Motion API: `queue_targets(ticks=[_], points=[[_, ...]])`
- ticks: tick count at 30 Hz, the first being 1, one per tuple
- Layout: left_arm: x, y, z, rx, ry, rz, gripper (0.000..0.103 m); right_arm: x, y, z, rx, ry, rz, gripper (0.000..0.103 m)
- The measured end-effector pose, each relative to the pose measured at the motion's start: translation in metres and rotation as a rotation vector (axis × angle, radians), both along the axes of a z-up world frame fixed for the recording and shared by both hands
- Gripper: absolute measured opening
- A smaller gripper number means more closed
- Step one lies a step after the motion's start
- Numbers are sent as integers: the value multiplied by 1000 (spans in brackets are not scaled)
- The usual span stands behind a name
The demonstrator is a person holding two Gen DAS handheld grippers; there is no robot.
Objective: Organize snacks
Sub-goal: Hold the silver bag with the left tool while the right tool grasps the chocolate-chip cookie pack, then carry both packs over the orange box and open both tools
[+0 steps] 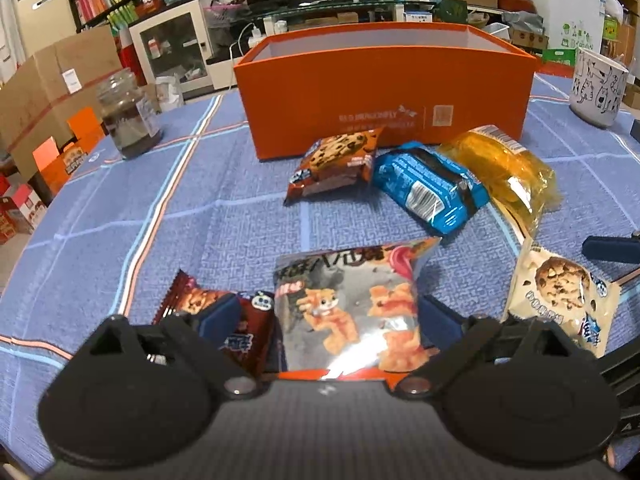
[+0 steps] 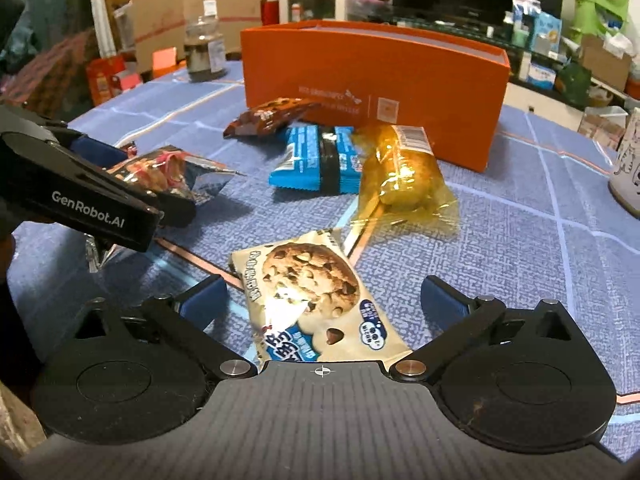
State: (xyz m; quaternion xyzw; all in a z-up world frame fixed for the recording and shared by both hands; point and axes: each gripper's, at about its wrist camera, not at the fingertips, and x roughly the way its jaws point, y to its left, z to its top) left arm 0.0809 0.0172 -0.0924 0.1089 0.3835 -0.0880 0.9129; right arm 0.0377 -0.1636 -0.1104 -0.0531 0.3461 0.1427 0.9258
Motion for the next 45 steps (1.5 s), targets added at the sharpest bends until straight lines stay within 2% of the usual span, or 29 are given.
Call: queue_targets(ticks=[4,6,11,16,18,19,20,21,22,23,24,28,31,35,40,45], points=[[0,-1,-1,7,-6,4,97,9,5,5,-15,48,-35,97],[0,0,0,-1,-7,11,97,10,7,6,-27,64,-13,97],[2,5,1,-23,-16,20,97,4,3,9,-16,26,17,96],[-2,0,-5,32,-43,-11,97,2,14,6,-64,22,64,94],[-5,-4,-11,89,-69,-30,98,4,10,6,-39,37,57,93],[-7,-5,-11,89,-83,-32,97,6,6,5,-9,47,48,91],[-8,-3,-11,76,-85,-32,94,5,6,6,-21,36,41,79],[-8,-2,-10,64,-87,-39,83,3,4,8,-8,30,51,69],[-9,-3,-9,72,-98,-40,67,1,3,11,-7,23,52,42],[-11,-6,-9,108,-110,-48,65,1,2,12,-1,25,50,39],[-11,-7,-8,116,-105,-67,64,0,1,12,10,31,47,39],[-12,6,4,8,-58,-56,62,-2,-2,17,40,36,41,39],[-13,20,18,-87,-55,-23,62,-6,-5,30,83,-1,42,39],[-1,23,37,-115,-82,-21,62,-2,-12,45,141,-34,23,39],[48,14,72,-132,-122,-44,62,32,-21,80,186,-95,1,39],[122,-2,109,-172,-190,-34,63,104,-33,124,127,-202,-60,39]])
